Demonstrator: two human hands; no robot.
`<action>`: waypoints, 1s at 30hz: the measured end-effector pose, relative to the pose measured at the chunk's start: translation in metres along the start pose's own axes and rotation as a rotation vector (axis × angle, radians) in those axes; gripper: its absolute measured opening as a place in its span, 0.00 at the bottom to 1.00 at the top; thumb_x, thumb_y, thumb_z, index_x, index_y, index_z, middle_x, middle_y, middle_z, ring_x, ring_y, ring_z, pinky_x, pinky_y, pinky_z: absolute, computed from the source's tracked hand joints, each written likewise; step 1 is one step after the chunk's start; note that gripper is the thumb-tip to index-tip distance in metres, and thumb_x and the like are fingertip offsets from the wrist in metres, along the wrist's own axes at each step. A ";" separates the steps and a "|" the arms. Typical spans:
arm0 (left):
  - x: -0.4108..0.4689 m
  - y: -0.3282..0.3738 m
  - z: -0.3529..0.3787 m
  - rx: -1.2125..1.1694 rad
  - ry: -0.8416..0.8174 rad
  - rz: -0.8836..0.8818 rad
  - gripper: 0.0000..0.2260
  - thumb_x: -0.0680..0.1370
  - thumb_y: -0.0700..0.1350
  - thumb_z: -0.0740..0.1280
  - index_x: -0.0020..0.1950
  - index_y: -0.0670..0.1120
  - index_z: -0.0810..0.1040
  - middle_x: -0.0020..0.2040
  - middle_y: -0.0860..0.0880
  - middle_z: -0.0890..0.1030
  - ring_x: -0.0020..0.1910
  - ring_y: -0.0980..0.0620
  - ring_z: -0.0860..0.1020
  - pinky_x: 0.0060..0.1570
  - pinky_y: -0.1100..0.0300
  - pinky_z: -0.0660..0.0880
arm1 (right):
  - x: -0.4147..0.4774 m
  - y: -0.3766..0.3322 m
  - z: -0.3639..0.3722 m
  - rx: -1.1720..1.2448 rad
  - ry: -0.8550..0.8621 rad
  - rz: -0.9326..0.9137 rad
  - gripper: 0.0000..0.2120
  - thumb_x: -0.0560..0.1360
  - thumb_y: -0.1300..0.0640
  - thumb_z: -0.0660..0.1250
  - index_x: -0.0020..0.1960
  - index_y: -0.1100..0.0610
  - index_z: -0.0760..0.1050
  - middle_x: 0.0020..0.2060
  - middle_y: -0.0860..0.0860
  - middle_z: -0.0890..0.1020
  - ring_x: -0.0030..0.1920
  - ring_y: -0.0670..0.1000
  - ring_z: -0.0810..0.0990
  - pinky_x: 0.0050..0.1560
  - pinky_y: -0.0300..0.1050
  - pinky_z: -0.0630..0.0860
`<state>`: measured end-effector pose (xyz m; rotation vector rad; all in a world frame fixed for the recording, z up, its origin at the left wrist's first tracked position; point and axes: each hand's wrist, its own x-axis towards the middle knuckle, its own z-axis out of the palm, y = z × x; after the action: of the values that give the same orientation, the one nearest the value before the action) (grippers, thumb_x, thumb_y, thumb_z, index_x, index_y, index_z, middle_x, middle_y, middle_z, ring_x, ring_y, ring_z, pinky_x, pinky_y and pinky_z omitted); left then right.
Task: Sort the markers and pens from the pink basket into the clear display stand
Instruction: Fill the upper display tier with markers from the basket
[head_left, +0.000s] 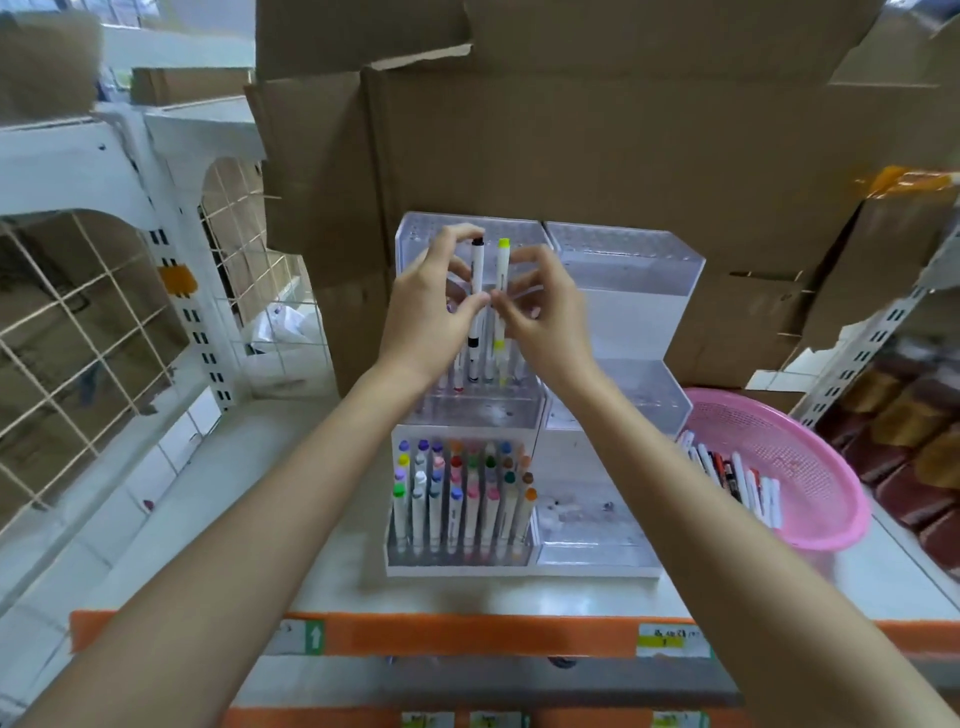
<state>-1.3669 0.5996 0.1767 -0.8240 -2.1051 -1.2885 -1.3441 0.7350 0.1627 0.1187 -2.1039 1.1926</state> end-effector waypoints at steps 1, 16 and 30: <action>0.000 0.000 0.001 -0.011 -0.003 0.002 0.23 0.72 0.39 0.73 0.65 0.49 0.71 0.44 0.51 0.75 0.39 0.60 0.78 0.40 0.77 0.72 | 0.000 0.000 0.001 -0.017 0.010 -0.014 0.13 0.74 0.61 0.71 0.55 0.57 0.72 0.34 0.48 0.76 0.33 0.51 0.78 0.35 0.50 0.79; 0.004 -0.008 -0.002 0.018 0.025 0.062 0.13 0.74 0.41 0.71 0.58 0.47 0.77 0.38 0.54 0.80 0.39 0.58 0.80 0.44 0.62 0.78 | -0.007 -0.001 0.003 -0.040 0.097 -0.056 0.06 0.74 0.61 0.70 0.48 0.58 0.73 0.32 0.51 0.79 0.33 0.49 0.78 0.37 0.46 0.75; 0.004 -0.011 -0.004 0.058 0.009 0.106 0.13 0.75 0.41 0.71 0.59 0.46 0.77 0.39 0.51 0.81 0.39 0.57 0.79 0.43 0.68 0.75 | -0.006 0.000 0.005 -0.065 0.057 -0.081 0.20 0.74 0.63 0.70 0.63 0.55 0.70 0.36 0.50 0.80 0.35 0.45 0.80 0.36 0.32 0.73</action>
<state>-1.3773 0.5931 0.1747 -0.8907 -2.0528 -1.1680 -1.3424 0.7297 0.1580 0.1375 -2.0662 1.0663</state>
